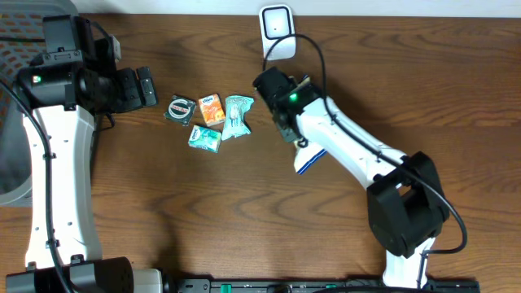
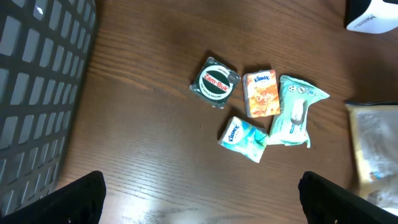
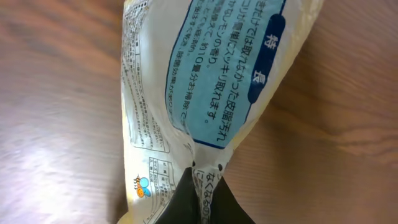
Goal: Scan the item barcode
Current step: 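Lower the white snack bag onto the table and release it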
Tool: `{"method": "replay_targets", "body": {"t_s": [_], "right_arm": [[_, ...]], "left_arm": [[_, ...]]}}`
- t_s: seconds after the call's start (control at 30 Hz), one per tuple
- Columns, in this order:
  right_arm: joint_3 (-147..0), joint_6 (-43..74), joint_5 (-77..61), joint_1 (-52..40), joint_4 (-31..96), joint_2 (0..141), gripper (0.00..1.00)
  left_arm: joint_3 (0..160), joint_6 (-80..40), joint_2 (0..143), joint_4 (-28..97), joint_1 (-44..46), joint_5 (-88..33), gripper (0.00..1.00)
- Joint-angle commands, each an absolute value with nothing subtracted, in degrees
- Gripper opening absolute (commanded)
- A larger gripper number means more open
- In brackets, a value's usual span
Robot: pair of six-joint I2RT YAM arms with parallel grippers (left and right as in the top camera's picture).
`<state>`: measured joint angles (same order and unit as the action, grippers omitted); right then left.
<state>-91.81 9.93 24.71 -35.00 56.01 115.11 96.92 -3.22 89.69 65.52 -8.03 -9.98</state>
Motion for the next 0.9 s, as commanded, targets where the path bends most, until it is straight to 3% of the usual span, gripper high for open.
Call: {"method": "replay_targets", "body": {"t_s": [0.0, 0.17, 0.33, 0.57, 0.6, 0.67, 0.87], "right_arm": [[-92.99, 11.29, 34.13, -30.85, 58.08, 115.28, 0.01], [-92.92, 11.29, 57.14, -26.09, 61.25, 115.31, 0.01], [-89.58, 11.20, 56.62, -23.68, 57.67, 115.42, 0.01], [-81.06, 4.69, 39.05, -25.12, 47.53, 115.42, 0.01], [-81.17, 4.67, 37.10, -26.06, 47.09, 115.39, 0.04], [-82.17, 4.64, 35.99, -28.99, 46.52, 115.39, 0.27], [-84.44, 4.58, 35.44, -36.16, 42.70, 115.39, 0.32]], "left_arm": [[96.77, -3.73, 89.89, 65.54, -8.05, -9.85, 0.98], [96.77, -3.73, 89.89, 65.54, -8.05, -9.85, 0.98], [96.77, -3.73, 89.89, 65.54, -8.05, -9.85, 0.98], [96.77, -3.73, 89.89, 65.54, -8.05, -9.85, 0.98], [96.77, -3.73, 89.89, 65.54, -8.05, -9.85, 0.98], [96.77, -3.73, 89.89, 65.54, -8.05, -9.85, 0.98], [96.77, -3.73, 89.89, 65.54, -8.05, -9.85, 0.98]]}}
